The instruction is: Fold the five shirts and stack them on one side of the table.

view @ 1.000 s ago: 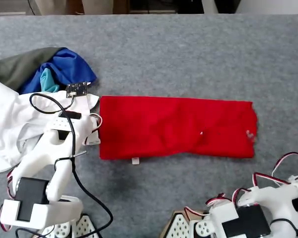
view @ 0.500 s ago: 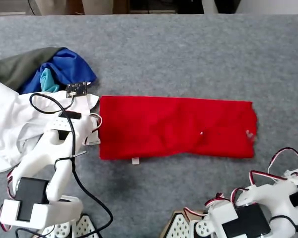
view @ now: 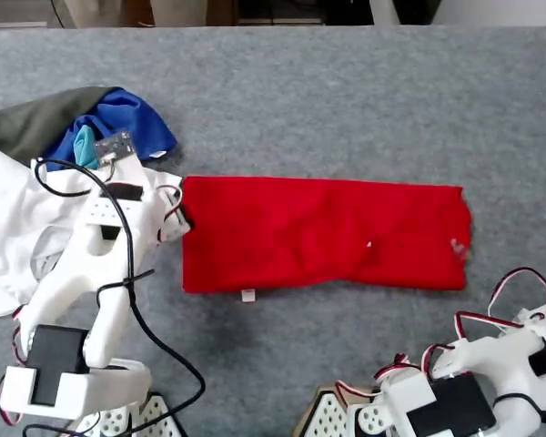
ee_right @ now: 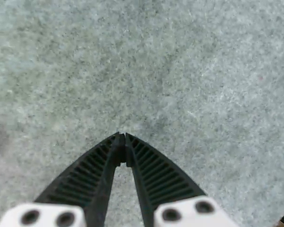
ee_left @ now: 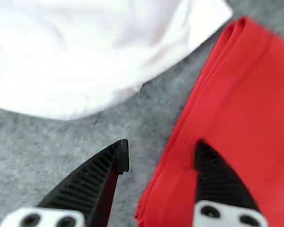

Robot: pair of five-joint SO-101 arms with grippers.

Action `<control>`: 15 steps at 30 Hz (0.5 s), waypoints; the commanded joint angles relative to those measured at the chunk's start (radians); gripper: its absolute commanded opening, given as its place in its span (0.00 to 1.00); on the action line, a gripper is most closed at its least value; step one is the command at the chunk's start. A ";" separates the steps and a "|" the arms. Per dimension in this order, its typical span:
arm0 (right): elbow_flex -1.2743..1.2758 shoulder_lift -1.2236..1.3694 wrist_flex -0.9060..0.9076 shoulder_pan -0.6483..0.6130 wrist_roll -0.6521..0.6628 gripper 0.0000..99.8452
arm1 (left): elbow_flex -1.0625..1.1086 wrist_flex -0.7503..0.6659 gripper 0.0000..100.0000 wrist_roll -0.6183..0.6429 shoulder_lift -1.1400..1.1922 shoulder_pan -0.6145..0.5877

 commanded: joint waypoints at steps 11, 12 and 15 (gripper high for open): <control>0.004 -0.030 0.005 -0.036 0.011 0.00 | -0.420 0.100 0.25 0.008 0.429 0.025; 0.005 -0.030 0.005 -0.044 0.012 0.00 | -0.476 0.138 0.24 -0.006 0.466 0.025; 0.010 -0.030 0.006 -0.045 0.044 0.00 | -0.597 0.210 0.21 -0.037 0.578 0.025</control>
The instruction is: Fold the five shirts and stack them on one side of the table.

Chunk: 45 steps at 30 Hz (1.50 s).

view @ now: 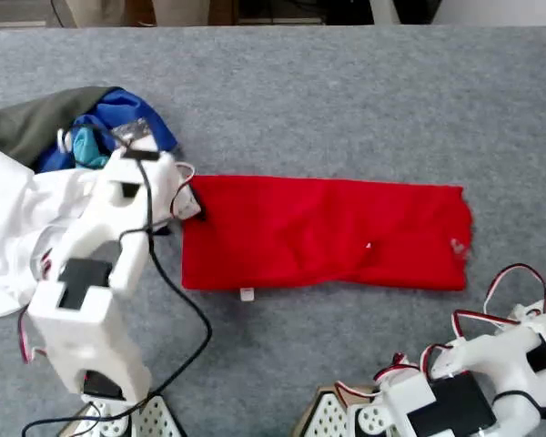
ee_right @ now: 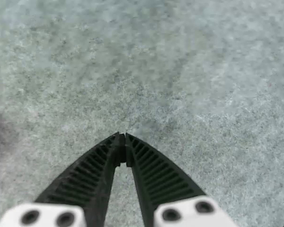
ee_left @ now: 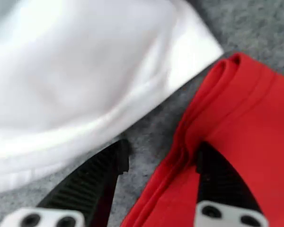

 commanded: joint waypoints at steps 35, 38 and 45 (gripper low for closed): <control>0.008 -0.031 0.006 -0.019 0.026 0.00 | -1.119 0.657 0.02 -0.126 0.348 0.451; 0.010 -0.031 0.006 -0.019 0.026 0.00 | -1.224 0.649 0.02 -0.097 0.354 0.514; 0.010 -0.031 0.006 -0.019 0.026 0.00 | -1.320 0.468 0.02 0.035 0.354 0.663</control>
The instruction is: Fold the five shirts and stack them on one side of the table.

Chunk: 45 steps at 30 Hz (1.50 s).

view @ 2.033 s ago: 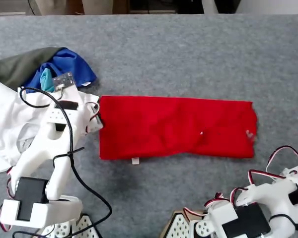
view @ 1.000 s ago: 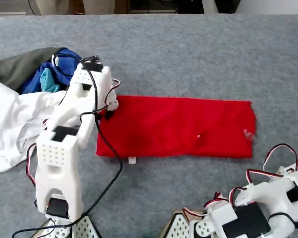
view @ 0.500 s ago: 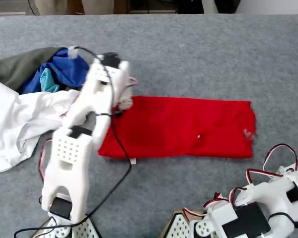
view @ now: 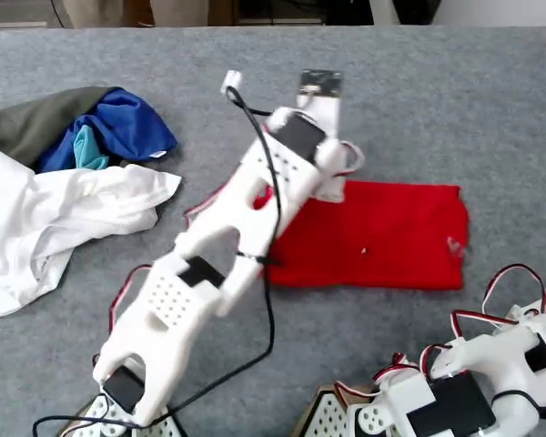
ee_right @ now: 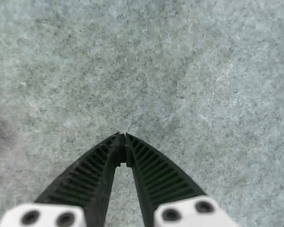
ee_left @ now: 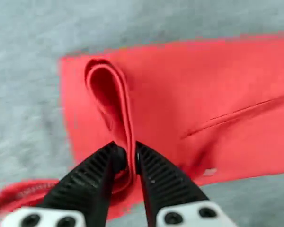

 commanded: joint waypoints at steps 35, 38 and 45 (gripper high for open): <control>0.015 -0.036 0.006 -0.045 0.009 0.00 | -0.068 -0.589 0.18 0.204 0.087 0.331; 0.013 -0.036 0.006 -0.044 0.009 0.00 | -0.074 -0.586 0.18 0.204 0.085 0.315; 0.015 -0.036 -0.017 -0.045 0.009 0.00 | -0.354 -0.325 0.12 0.172 0.073 0.094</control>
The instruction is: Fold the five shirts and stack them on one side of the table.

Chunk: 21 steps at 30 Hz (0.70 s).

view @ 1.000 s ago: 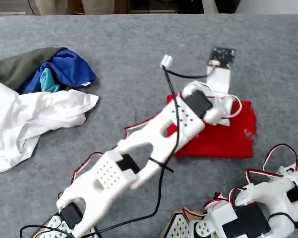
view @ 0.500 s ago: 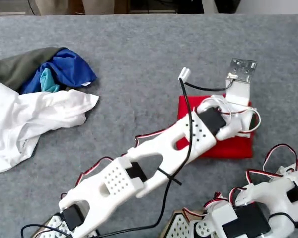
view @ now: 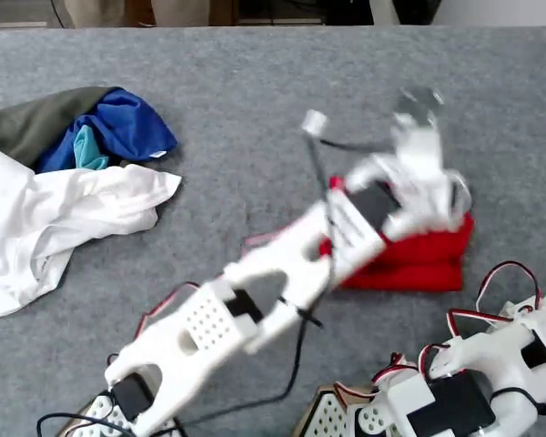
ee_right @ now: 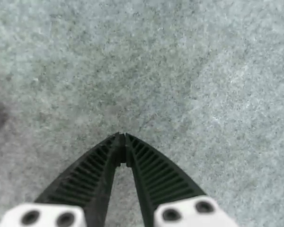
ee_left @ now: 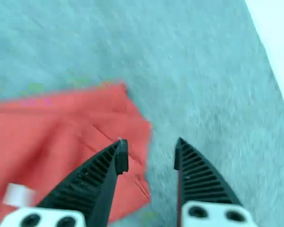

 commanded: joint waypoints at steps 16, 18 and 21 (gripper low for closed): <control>-0.825 0.177 0.654 -0.506 0.288 0.10 | -0.035 0.559 0.02 -0.384 -0.077 -0.537; -0.952 0.280 0.755 -0.561 0.316 0.16 | 0.064 0.559 0.02 -0.420 -0.127 -0.534; -1.099 0.415 0.868 -0.601 0.364 0.17 | 0.229 0.559 0.02 -0.477 -0.251 -0.512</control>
